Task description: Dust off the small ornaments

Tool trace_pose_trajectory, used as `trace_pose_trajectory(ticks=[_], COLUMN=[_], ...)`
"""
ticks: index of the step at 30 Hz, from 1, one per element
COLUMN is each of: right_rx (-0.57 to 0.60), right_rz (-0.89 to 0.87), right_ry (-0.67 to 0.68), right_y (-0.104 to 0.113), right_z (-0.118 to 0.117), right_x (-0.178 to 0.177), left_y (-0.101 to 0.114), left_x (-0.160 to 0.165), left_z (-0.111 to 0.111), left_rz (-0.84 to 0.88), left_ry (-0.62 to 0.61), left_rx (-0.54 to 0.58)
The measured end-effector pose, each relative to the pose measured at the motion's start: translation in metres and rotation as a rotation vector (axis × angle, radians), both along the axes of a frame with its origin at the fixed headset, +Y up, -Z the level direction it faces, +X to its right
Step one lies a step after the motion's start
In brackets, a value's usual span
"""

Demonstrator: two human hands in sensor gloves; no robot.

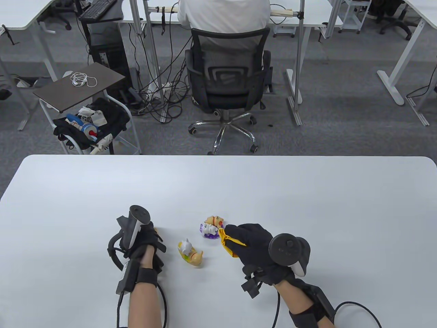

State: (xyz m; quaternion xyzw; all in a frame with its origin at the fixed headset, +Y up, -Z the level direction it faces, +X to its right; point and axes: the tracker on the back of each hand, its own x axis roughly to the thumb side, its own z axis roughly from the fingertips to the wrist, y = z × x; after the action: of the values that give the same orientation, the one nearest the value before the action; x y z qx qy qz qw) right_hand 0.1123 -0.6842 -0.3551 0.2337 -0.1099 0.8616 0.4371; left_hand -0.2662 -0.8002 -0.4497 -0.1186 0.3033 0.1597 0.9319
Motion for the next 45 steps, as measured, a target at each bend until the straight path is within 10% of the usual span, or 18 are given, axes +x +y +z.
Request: trace_pose_trajectory(ticks=[14,21,31,45], right_rx=[0.013,0.008,-0.028,-0.373], right_rz=[0.014,0.027,0.173,0.567], right_ry=[0.020,0.023,-0.159,-0.659], right_y=[0.001,0.000,-0.005,-0.063], right_z=[0.003,0.003,-0.006,-0.112], right_x=[-0.003,-0.003,0.017,0.150], left_y=[0.028,0.077,0.071,0.061], left_x=[-0.006,0.048,0.142,0.162], left_z=[0.023,0.047,0.086,0.100], left_rz=[0.095,0.196,0.199,0.151], left_ry=[0.027,-0.172,-0.520,-0.602], left_rx=[0.168,0.364,0.388,0.470])
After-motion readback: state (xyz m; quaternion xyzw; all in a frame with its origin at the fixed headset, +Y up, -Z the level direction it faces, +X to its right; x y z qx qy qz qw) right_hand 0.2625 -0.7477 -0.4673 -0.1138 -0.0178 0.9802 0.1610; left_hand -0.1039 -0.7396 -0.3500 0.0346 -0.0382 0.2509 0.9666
